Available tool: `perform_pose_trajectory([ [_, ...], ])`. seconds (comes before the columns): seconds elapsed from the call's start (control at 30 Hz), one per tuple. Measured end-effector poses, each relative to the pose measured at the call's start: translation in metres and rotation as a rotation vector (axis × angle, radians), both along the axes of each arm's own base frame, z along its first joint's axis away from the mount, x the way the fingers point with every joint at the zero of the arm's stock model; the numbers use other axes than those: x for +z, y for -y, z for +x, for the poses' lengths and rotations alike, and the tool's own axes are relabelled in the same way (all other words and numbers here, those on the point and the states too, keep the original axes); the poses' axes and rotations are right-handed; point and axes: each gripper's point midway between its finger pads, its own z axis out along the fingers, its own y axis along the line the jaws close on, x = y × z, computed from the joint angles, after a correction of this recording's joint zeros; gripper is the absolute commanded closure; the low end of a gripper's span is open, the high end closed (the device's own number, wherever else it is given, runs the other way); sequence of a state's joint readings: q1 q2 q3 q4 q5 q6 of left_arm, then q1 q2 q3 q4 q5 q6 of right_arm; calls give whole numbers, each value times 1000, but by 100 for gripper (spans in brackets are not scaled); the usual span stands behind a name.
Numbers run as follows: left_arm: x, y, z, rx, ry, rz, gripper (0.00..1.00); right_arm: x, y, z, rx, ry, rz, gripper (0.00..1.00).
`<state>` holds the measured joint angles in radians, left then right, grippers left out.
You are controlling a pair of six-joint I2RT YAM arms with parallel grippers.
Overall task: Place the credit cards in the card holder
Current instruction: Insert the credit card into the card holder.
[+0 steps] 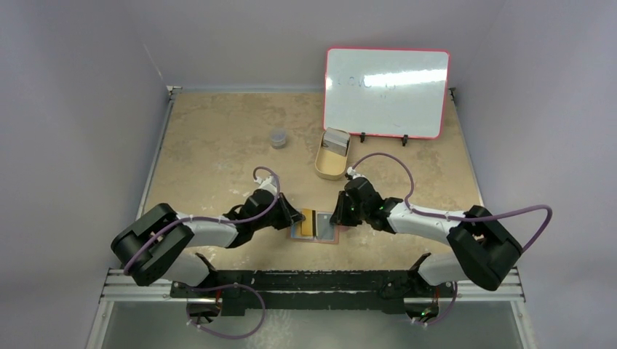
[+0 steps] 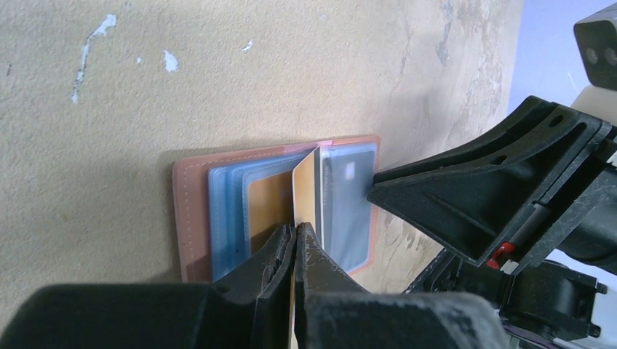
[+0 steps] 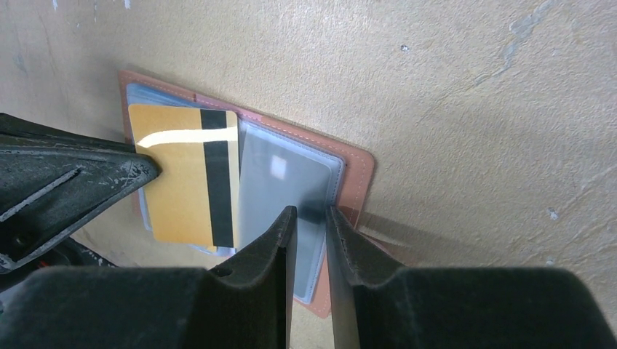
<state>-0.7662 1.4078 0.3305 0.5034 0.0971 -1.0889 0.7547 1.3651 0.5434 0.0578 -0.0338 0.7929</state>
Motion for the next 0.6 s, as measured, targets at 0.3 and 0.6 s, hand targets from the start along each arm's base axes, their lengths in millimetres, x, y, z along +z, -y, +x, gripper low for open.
perform_pose_trajectory([
  [0.3, -6, 0, -5, -17, -1, -14, 100, 0, 1, 1, -16, 4, -5, 76],
  [0.6, -8, 5, -9, -51, -11, -34, 100, 0, 1, 2, -28, -1, -1, 76],
])
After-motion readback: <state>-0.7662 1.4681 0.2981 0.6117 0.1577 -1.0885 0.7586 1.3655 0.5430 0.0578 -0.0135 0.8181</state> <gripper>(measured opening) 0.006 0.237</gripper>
